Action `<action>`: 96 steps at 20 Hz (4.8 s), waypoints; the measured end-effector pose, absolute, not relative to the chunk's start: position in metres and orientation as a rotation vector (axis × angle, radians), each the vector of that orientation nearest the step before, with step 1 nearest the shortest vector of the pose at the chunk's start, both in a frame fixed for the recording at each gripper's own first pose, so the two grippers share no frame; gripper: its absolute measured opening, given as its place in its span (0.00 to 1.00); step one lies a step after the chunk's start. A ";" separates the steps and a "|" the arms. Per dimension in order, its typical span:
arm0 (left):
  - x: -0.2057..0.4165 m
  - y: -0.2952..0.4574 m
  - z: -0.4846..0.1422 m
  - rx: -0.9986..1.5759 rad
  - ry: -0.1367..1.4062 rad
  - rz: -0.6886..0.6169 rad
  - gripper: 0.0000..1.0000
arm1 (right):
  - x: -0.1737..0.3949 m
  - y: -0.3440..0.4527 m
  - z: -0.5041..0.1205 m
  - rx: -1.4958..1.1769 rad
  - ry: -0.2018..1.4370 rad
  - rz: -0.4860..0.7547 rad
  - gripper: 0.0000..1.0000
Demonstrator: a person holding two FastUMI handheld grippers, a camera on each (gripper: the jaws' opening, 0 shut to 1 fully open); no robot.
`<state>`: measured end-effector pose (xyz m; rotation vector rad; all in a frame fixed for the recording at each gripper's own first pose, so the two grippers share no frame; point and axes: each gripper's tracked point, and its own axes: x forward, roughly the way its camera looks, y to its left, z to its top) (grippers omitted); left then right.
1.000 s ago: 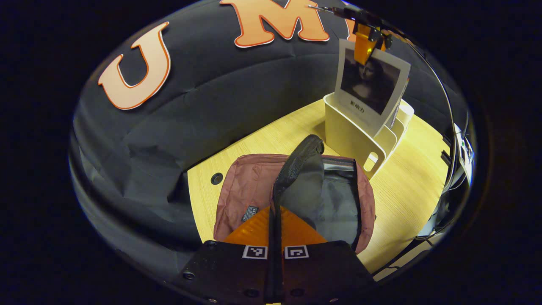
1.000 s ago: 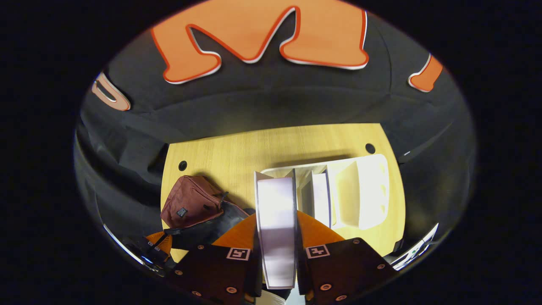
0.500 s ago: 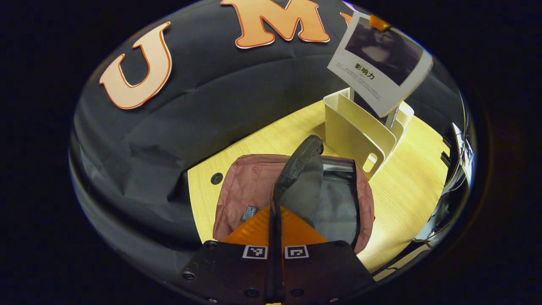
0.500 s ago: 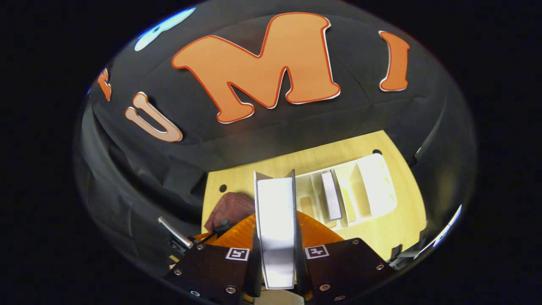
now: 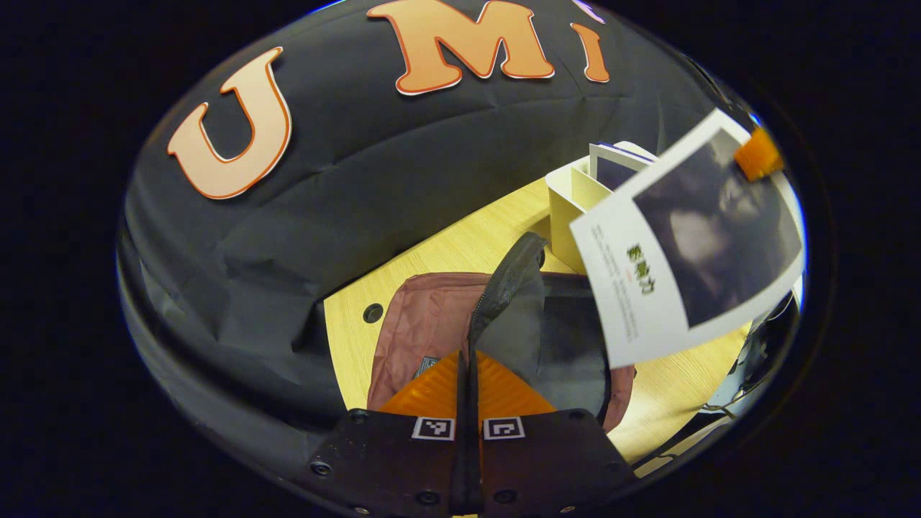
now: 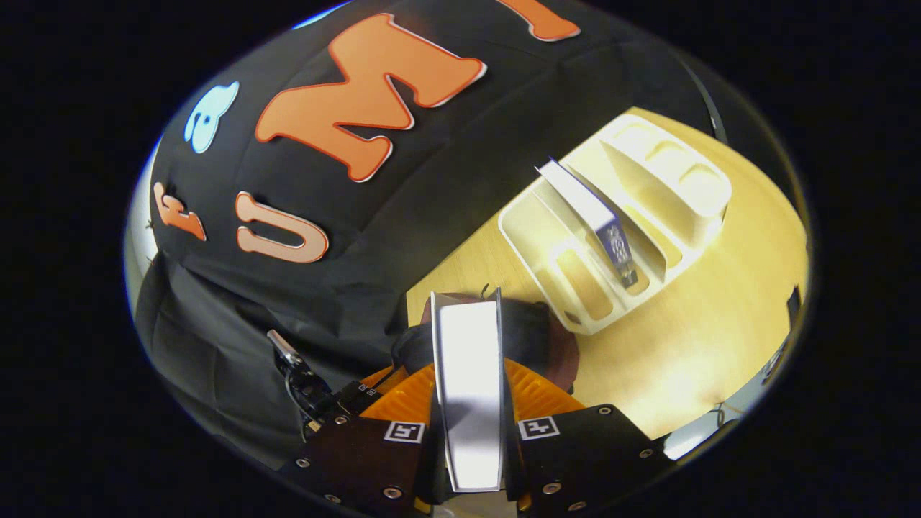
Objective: Open the schoolbag, grab two books from the bookshelf and put them into the schoolbag.
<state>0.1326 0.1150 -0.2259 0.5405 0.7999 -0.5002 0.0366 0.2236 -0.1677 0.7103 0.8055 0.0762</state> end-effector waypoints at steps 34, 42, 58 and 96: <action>0.103 0.089 -0.199 0.574 0.774 -0.526 0.01 | 0.066 0.295 -0.401 0.907 0.916 -0.079 0.97; 0.092 0.094 -0.206 0.554 0.776 -0.540 0.00 | 0.051 0.240 -0.393 0.911 0.885 -0.212 0.98; 0.103 0.104 -0.224 0.523 0.807 -0.561 0.01 | 0.025 0.092 -0.244 0.419 0.900 -0.228 0.98; 0.105 0.121 -0.242 0.503 0.903 -0.513 0.01 | 0.218 0.061 -0.201 -0.107 1.119 -0.230 0.37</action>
